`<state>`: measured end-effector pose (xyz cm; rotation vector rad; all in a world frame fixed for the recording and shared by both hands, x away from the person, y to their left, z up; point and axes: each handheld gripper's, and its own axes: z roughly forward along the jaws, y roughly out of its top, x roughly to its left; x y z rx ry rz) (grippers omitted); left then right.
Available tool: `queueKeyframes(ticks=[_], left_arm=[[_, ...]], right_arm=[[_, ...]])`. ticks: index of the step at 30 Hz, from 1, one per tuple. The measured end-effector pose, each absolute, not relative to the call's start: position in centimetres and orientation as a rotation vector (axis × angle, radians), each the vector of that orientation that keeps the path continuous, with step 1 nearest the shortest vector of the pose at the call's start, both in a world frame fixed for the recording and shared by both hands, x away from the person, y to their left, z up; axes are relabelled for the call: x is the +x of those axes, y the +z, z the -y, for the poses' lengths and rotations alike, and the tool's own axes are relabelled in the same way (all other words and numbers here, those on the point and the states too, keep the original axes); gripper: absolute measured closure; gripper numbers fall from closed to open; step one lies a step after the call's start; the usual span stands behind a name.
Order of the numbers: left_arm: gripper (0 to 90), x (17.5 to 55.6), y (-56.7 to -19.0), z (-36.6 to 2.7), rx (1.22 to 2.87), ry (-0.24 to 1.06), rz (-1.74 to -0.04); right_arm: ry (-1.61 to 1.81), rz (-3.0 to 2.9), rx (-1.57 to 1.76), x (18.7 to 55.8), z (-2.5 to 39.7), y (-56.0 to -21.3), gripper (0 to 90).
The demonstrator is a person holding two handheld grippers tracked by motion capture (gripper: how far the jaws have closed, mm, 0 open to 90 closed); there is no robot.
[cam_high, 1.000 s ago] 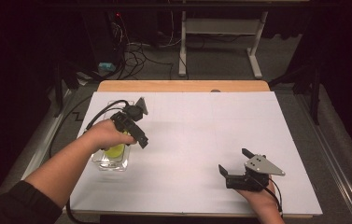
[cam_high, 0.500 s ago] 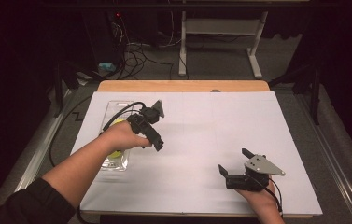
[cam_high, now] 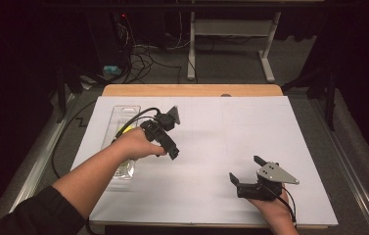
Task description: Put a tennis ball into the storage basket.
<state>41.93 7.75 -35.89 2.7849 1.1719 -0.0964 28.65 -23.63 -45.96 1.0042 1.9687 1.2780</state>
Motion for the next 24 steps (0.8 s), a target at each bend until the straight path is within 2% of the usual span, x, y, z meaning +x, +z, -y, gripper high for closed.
queueKeyframes(ticks=[24], left_arm=[[0.7,41.0,-41.2,-7.2,2.722,-0.115,-1.2]], right_arm=[[1.289,-1.968,0.997,28.6,23.6,-45.9,0.0]])
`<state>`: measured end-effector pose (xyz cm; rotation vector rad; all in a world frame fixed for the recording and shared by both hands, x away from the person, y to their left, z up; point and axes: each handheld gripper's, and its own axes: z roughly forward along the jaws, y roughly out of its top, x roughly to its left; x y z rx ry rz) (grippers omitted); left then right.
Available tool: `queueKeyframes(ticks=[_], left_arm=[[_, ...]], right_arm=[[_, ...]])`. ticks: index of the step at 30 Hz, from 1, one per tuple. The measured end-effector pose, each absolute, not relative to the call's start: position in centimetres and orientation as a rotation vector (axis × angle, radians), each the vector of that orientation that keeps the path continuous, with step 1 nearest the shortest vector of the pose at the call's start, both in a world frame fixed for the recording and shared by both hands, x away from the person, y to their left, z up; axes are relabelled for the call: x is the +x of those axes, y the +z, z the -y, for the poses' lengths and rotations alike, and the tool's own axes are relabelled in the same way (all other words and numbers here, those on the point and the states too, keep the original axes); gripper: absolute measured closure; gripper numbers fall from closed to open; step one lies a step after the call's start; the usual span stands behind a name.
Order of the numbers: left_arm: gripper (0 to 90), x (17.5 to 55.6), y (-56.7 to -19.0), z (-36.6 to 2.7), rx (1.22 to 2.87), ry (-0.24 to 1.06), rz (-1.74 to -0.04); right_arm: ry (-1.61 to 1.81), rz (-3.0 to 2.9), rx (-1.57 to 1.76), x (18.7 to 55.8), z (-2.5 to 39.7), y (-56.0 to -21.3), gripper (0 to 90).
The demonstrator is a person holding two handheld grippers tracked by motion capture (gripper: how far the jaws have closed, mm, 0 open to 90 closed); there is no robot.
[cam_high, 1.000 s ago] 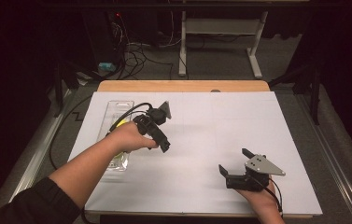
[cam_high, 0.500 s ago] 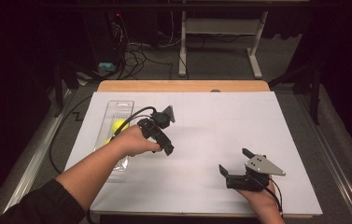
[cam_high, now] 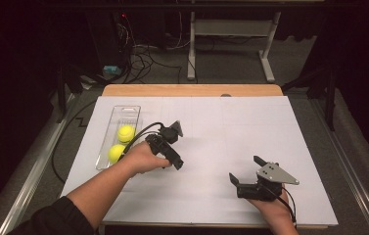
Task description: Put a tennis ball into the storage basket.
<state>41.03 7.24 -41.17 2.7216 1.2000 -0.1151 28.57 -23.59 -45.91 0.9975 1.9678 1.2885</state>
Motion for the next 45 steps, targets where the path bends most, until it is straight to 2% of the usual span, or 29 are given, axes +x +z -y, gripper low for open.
queueKeyframes(ticks=[13,17,27,45], left_arm=[[0.6,39.0,-42.6,-8.4,2.557,0.03,-1.176],[0.6,38.4,-42.9,-9.2,2.459,0.072,-1.169],[1.1,35.9,-44.1,-9.7,2.27,0.181,-1.035],[1.8,33.1,-46.3,-11.9,1.986,0.27,-0.859]], right_arm=[[1.292,-1.963,0.998,28.5,23.5,-45.7,0.0],[1.289,-1.97,0.993,28.5,23.4,-45.7,0.0],[1.29,-1.969,0.999,28.6,23.4,-45.8,0.0],[1.28,-1.965,1.045,28.9,23.9,-46.3,0.0]])
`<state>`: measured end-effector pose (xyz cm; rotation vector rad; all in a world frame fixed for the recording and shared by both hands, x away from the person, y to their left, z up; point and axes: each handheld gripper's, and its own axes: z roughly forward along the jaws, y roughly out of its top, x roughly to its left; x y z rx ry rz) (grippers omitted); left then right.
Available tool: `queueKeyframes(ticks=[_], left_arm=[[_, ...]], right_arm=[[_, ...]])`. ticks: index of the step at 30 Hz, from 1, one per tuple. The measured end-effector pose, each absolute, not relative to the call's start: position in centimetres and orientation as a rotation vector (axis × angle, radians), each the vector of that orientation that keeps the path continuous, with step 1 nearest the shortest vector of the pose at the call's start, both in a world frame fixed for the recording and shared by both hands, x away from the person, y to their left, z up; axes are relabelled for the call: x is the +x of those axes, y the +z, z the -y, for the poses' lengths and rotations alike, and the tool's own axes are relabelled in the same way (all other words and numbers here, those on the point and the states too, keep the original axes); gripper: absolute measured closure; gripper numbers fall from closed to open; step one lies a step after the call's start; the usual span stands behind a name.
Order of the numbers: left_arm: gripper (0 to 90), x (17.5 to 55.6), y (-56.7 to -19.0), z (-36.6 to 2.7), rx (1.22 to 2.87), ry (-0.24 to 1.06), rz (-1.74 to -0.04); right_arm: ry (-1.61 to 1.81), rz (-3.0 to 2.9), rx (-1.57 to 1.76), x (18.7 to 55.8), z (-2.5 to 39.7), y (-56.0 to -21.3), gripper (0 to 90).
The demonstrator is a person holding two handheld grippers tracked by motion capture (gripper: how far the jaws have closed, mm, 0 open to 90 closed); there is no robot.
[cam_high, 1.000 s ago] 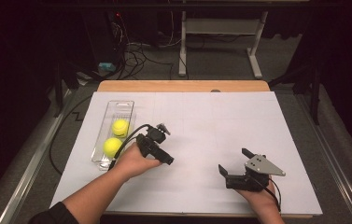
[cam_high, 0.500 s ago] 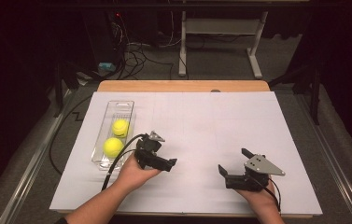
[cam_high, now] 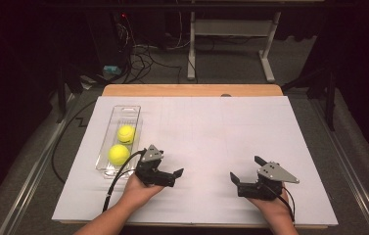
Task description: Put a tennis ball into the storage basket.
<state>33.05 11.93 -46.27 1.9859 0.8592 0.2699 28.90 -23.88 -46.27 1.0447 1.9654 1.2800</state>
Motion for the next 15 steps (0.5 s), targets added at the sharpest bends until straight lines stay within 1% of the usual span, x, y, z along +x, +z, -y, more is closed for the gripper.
queueKeyframes(ticks=[4,15], left_arm=[[2.0,32.6,-46.2,-12.4,1.944,0.265,-0.807],[2.6,31.8,-45.6,-13.7,1.835,0.251,-0.761]], right_arm=[[1.276,-1.962,1.06,28.9,23.9,-46.3,0.0],[1.262,-1.944,1.11,28.8,23.6,-46.4,0.0]])
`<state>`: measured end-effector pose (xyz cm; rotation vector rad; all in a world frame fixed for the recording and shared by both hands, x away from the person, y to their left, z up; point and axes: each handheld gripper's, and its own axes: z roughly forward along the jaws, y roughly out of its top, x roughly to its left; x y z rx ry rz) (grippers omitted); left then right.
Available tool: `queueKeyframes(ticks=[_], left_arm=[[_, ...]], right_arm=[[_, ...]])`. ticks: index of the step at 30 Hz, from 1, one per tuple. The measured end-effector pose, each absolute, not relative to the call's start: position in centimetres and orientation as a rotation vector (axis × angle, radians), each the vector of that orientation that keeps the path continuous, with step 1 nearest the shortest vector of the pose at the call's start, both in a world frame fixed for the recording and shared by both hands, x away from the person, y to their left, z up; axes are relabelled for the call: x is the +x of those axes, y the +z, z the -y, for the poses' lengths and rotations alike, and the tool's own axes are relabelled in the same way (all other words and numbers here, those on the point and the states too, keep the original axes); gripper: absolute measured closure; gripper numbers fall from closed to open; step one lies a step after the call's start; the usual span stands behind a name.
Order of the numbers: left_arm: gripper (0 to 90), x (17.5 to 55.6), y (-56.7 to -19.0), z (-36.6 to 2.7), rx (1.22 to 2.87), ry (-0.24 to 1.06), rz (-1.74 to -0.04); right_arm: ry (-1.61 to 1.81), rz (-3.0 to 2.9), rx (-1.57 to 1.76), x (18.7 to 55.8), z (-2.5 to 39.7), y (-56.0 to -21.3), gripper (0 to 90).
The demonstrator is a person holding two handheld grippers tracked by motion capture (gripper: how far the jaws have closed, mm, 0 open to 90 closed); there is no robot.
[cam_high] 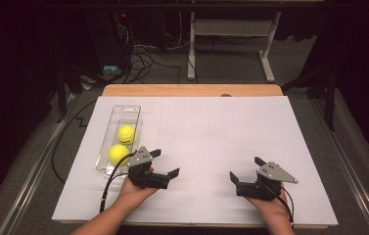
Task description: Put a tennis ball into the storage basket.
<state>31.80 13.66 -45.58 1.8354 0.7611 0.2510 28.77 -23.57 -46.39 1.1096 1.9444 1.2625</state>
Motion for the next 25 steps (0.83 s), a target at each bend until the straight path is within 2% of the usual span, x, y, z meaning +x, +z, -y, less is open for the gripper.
queueKeyframes(ticks=[8,25], left_arm=[[0.1,30.9,-45.0,-14.1,1.788,0.285,-0.733],[0.1,30.6,-45.3,-14.5,1.806,0.324,-0.735]], right_arm=[[1.281,-1.919,1.095,28.3,23.9,-45.9,0.0],[1.306,-1.899,1.058,28.1,24.9,-45.4,0.0]])
